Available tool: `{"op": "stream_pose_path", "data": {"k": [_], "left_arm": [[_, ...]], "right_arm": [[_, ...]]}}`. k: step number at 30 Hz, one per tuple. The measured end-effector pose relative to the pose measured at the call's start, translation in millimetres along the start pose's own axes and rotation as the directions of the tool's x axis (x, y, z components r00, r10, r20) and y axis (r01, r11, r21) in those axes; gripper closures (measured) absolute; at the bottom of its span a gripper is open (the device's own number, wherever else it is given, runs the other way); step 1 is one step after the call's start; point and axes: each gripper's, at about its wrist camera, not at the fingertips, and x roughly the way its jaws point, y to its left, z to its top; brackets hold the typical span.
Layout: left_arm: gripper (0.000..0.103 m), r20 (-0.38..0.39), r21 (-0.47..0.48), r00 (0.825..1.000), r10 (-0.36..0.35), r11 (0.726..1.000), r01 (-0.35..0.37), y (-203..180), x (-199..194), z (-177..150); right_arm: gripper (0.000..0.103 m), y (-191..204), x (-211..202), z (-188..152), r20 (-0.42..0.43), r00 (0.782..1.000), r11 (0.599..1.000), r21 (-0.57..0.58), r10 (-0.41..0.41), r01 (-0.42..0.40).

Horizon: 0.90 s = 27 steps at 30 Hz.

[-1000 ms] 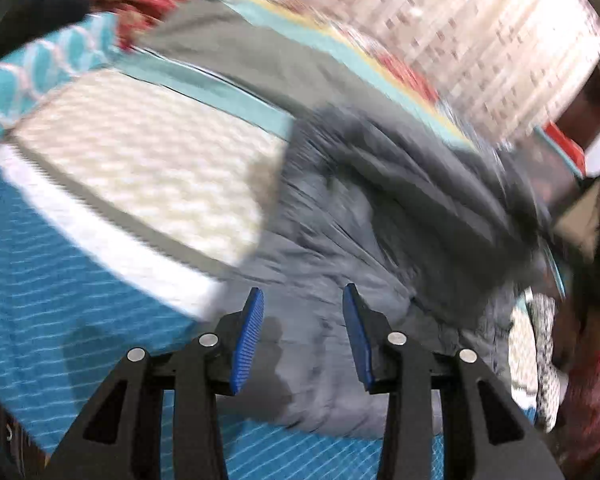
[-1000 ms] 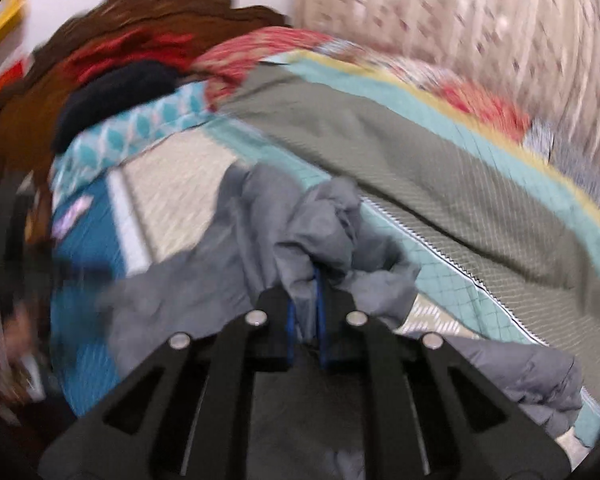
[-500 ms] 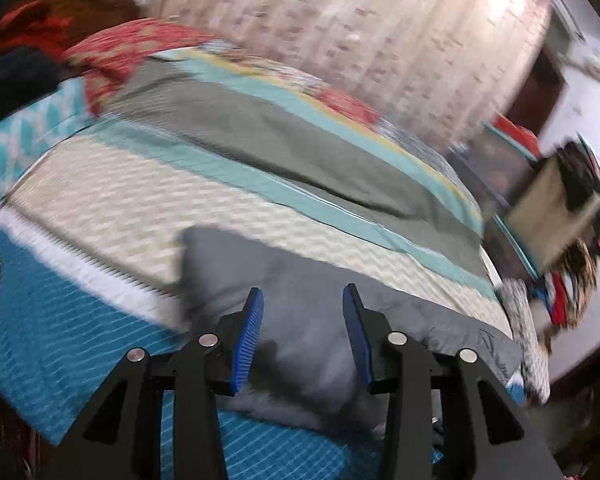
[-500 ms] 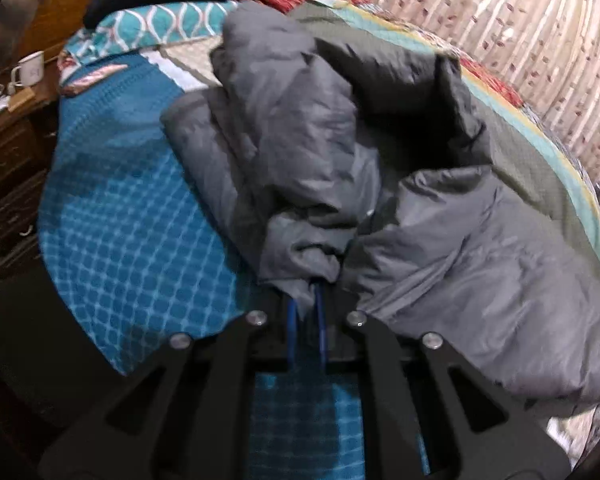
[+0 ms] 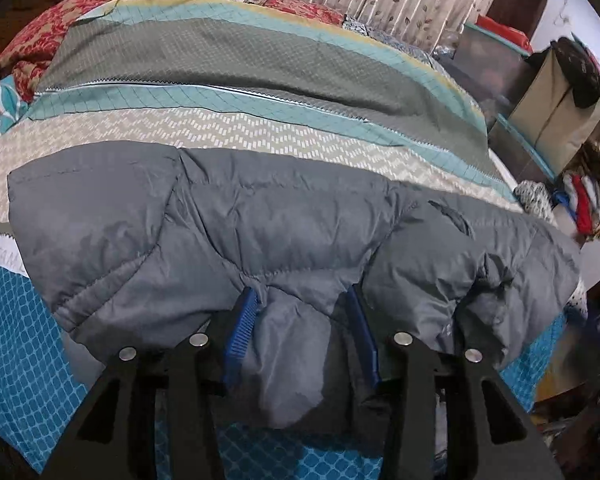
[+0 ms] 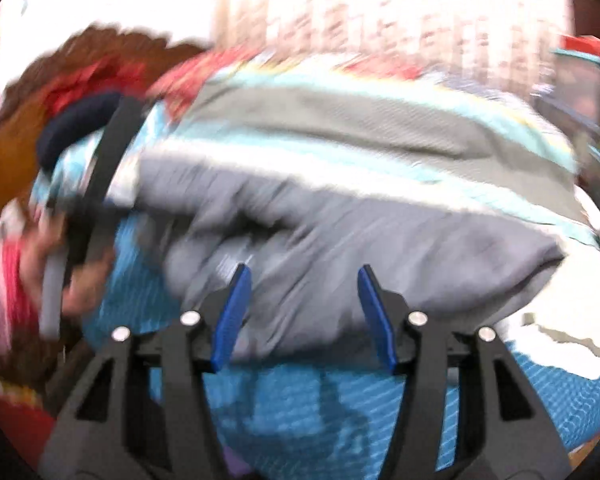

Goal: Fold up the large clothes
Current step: 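Grasp the jacket hem with both grippers side by side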

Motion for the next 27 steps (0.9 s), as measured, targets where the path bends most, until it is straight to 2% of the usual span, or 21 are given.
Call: {"op": "stream_pose_path", "data": {"k": [2,5,7,8,10,11,13,16,20,24,27], "left_arm": [[0.045,-0.006,0.011,1.000,0.013,1.000,-0.013,-1,2,-2],[0.045,-0.006,0.025,1.000,0.025,0.999,-0.025,-2,1,-6],[0.045,-0.007,0.048,0.999,0.049,0.998,-0.049,-3,4,-6],[0.045,-0.009,0.060,0.998,0.063,0.996,-0.062,-3,7,-8],[0.043,-0.016,0.081,0.996,0.083,0.993,-0.081,-2,14,-13],[0.043,-0.021,0.096,0.997,0.077,0.993,-0.075,-1,19,-18],[0.042,-0.024,0.122,0.996,0.085,0.989,-0.081,-3,26,-23],[0.042,-0.007,0.167,0.993,0.117,0.979,-0.115,-5,39,-32],[0.042,-0.013,0.163,0.990,0.141,0.977,-0.137,-7,45,-34],[0.042,-0.052,0.120,0.990,0.130,0.985,-0.123,0,23,-30],[0.042,0.005,0.029,0.999,0.053,0.998,-0.053,20,-25,-30]], "right_arm": [[0.050,-19,0,17,0.055,0.998,0.997,0.068,-0.044,0.040],[0.050,-44,21,19,0.068,0.992,0.986,0.135,-0.109,0.099],[0.050,-61,47,5,-0.004,0.985,0.974,0.148,-0.175,0.174],[0.050,-73,65,-11,-0.074,0.978,0.964,0.169,-0.195,0.205],[0.051,-92,89,-42,-0.153,0.974,0.949,0.243,-0.166,0.200],[0.051,-101,93,-61,-0.143,0.982,0.941,0.296,-0.124,0.162],[0.051,-101,97,-74,-0.143,0.984,0.935,0.323,-0.105,0.146],[0.051,-95,109,-76,-0.163,0.980,0.936,0.314,-0.110,0.158],[0.051,-98,118,-76,-0.183,0.979,0.930,0.335,-0.093,0.151],[0.050,-102,102,-75,-0.224,0.971,0.927,0.341,-0.082,0.157],[0.045,-112,67,-69,-0.189,0.982,0.884,0.455,-0.020,0.106]]}}
